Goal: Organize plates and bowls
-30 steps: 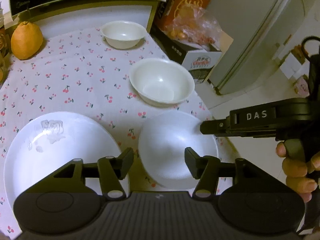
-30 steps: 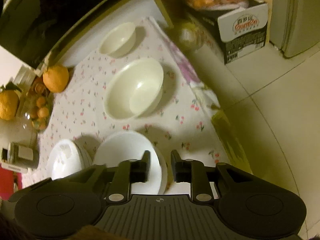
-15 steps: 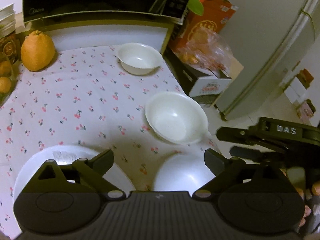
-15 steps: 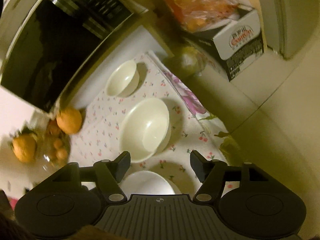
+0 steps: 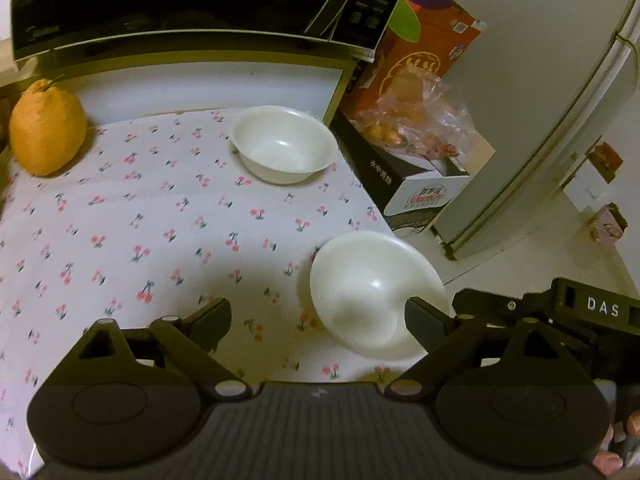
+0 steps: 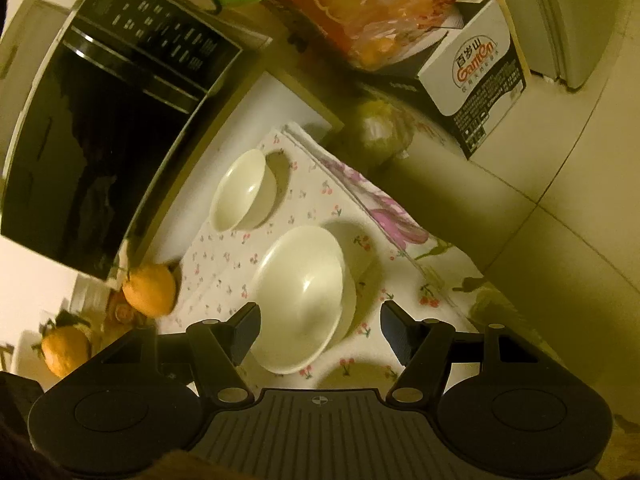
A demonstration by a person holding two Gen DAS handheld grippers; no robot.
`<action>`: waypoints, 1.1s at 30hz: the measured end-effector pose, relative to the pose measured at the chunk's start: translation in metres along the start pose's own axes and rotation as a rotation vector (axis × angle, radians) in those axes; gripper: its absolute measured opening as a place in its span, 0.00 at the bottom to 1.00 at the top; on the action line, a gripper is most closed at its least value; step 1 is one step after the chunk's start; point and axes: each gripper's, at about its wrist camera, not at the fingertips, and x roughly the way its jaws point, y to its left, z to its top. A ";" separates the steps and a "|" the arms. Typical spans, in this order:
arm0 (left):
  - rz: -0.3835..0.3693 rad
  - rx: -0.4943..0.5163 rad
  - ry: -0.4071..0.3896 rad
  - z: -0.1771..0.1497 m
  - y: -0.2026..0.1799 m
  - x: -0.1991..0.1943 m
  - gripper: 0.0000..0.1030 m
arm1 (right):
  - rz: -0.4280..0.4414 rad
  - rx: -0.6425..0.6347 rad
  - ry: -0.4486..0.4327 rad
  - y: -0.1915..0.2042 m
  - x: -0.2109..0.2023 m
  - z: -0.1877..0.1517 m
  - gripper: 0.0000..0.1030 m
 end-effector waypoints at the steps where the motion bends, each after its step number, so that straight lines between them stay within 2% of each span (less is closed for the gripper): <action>1: -0.008 -0.002 0.001 0.002 0.001 0.003 0.88 | 0.003 0.002 -0.001 0.000 0.001 0.000 0.65; 7: -0.049 -0.031 0.022 0.007 0.005 0.018 0.79 | -0.004 0.002 -0.017 0.002 0.006 0.001 0.65; 18: -0.063 -0.054 0.048 0.010 0.009 0.035 0.59 | -0.026 0.004 -0.021 0.002 0.014 0.001 0.64; 24: -0.065 -0.077 0.057 0.010 0.011 0.040 0.45 | -0.045 -0.011 -0.028 0.003 0.016 0.000 0.55; 33: -0.052 -0.069 0.063 0.009 0.009 0.042 0.32 | -0.059 -0.044 -0.018 0.008 0.020 -0.004 0.37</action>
